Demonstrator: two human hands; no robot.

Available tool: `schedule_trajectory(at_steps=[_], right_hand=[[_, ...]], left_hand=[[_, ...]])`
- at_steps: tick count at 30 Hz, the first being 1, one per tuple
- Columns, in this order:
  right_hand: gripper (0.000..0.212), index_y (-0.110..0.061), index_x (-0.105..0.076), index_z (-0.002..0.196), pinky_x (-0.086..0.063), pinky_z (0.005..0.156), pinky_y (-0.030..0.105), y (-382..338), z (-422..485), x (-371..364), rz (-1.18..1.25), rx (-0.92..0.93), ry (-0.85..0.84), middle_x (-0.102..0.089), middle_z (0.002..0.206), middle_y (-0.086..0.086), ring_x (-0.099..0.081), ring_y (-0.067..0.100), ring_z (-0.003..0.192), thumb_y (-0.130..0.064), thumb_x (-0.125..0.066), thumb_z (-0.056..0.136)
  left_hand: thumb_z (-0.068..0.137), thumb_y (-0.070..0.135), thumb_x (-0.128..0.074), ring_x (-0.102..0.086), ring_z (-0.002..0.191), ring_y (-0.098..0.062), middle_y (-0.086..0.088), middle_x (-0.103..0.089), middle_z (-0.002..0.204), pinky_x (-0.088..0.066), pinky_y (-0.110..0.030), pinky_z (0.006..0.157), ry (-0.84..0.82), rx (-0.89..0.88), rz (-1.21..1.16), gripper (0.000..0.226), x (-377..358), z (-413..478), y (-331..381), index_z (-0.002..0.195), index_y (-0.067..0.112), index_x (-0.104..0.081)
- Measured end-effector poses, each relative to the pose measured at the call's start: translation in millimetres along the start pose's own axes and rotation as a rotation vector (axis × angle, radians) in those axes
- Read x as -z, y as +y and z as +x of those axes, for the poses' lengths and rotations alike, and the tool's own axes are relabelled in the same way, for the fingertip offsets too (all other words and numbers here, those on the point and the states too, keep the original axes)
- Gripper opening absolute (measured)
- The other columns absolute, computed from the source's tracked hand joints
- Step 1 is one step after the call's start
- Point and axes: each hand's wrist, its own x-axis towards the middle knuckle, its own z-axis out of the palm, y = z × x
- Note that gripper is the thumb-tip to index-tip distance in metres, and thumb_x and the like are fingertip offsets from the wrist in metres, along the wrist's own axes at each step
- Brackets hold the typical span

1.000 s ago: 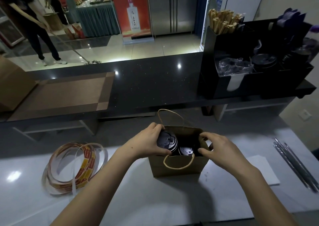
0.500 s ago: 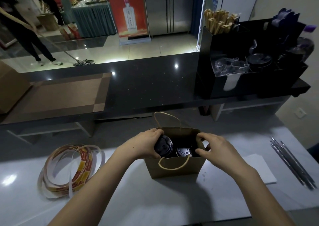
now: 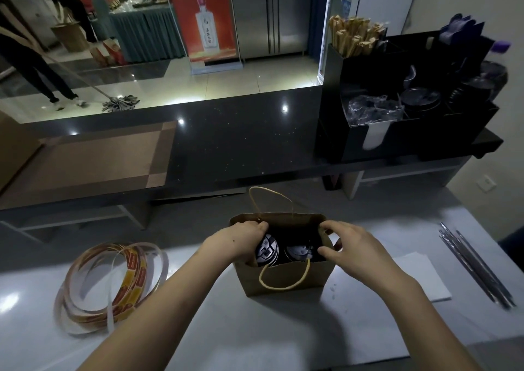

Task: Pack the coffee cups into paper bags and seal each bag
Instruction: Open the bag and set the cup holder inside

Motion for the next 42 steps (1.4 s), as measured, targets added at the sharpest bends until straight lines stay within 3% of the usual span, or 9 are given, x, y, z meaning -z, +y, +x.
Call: schedule_trajectory(at_steps=[11,27,42], right_hand=[[0.057,-0.037,-0.052,0.147,-0.054,0.082,0.025,3,0,1,0.002,-0.005,0.001,-0.062,0.136,-0.017,-0.065,0.006,0.09,-0.046,-0.071,0.094],[0.057,-0.038,-0.052,0.146,-0.056,0.085,0.028,0,3,4,0.002,-0.016,0.0,-0.061,0.135,-0.019,-0.064,0.007,0.093,-0.047,-0.071,0.094],[0.058,-0.037,-0.051,0.148,-0.058,0.089,0.03,-1,5,1,0.014,-0.032,0.005,-0.061,0.138,-0.017,-0.065,0.007,0.094,-0.047,-0.071,0.094]], left_hand=[[0.084,0.023,-0.084,-0.057,0.124,-0.028,-0.011,-0.056,0.139,-0.05,-0.037,0.095,0.021,0.002,-0.031,0.069,4,8,1,0.14,0.015,-0.044],[0.089,0.016,-0.078,-0.056,0.127,-0.027,-0.012,-0.052,0.144,-0.054,-0.04,0.102,-0.051,-0.006,-0.001,0.08,0,10,-1,0.155,0.016,-0.031],[0.102,0.012,-0.057,-0.064,0.118,-0.032,-0.014,-0.059,0.135,-0.057,-0.043,0.098,0.021,-0.037,0.025,0.047,-19,24,11,0.147,0.012,-0.043]])
